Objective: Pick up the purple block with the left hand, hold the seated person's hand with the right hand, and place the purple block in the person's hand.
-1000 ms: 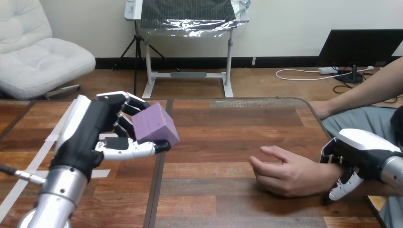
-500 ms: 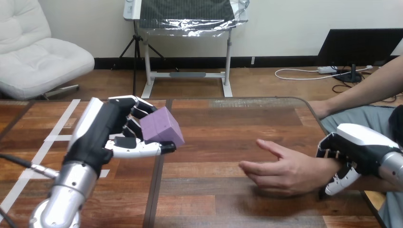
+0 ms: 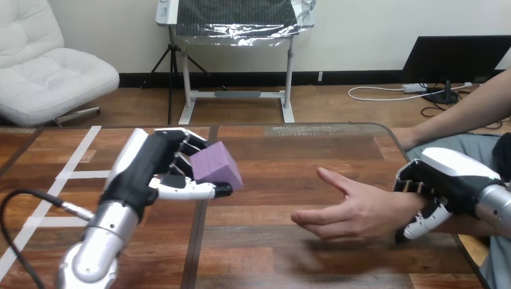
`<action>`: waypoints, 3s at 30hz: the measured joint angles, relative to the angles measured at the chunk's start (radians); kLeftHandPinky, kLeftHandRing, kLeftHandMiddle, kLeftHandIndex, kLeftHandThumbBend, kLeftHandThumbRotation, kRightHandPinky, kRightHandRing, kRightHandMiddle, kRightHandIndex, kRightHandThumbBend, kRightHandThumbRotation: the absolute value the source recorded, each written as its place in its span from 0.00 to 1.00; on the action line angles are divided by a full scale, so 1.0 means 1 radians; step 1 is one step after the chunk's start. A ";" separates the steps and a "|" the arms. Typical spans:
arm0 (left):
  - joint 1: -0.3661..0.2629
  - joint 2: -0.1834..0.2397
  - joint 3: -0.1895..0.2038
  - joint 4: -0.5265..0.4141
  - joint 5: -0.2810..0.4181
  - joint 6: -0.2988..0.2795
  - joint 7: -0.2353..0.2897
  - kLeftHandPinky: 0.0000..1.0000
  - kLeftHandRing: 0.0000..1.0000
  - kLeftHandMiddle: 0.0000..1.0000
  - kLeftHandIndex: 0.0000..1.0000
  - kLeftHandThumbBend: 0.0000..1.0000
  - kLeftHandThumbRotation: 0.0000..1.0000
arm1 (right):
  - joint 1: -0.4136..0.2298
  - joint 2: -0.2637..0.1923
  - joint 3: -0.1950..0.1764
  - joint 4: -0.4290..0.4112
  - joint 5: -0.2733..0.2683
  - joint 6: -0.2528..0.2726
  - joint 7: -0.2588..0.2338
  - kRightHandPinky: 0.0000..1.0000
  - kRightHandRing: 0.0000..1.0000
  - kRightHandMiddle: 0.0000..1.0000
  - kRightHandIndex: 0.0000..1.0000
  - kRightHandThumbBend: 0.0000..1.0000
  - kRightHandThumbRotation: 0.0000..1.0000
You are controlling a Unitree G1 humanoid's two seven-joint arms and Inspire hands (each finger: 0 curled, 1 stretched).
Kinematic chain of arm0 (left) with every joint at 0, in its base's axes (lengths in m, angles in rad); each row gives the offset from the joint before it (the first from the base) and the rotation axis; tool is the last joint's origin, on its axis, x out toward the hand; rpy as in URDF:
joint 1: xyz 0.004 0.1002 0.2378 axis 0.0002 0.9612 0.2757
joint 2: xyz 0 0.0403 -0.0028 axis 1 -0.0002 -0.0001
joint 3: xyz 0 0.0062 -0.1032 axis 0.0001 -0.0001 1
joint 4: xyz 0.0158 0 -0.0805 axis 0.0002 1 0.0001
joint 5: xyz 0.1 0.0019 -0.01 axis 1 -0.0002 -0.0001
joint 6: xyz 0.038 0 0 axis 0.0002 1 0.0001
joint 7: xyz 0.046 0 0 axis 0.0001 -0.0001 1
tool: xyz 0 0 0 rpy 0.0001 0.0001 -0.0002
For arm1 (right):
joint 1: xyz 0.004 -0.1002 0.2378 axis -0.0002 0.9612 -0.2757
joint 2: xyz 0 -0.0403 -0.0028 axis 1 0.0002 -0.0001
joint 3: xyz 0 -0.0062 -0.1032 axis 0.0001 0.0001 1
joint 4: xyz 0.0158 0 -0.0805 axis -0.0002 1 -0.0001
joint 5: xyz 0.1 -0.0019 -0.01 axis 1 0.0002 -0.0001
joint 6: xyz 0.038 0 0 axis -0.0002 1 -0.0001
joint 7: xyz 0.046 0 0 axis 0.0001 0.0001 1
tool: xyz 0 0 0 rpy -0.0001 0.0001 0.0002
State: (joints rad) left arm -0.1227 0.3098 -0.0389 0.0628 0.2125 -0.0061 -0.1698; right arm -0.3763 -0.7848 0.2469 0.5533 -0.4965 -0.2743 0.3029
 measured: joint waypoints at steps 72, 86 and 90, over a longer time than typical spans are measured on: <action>-0.311 -0.173 -0.142 0.476 0.067 -0.057 0.056 0.31 0.38 0.43 0.47 0.62 0.00 | 0.050 0.070 -0.023 -0.395 0.048 0.151 0.087 0.37 0.43 0.49 0.53 0.89 0.21; -0.349 -0.199 -0.156 0.563 0.082 -0.057 0.064 0.31 0.37 0.43 0.47 0.62 0.00 | 0.069 0.073 -0.025 -0.399 0.048 0.160 0.088 0.36 0.42 0.48 0.52 0.90 0.21; -0.357 -0.205 -0.160 0.576 0.089 -0.057 0.065 0.31 0.38 0.43 0.48 0.61 0.00 | 0.075 0.073 -0.026 -0.401 0.049 0.165 0.088 0.37 0.42 0.48 0.52 0.90 0.21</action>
State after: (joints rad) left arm -0.4797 0.1051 -0.1993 0.6383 0.3014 -0.0629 -0.1044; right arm -0.3016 -0.7116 0.2211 0.1524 -0.4479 -0.1097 0.3913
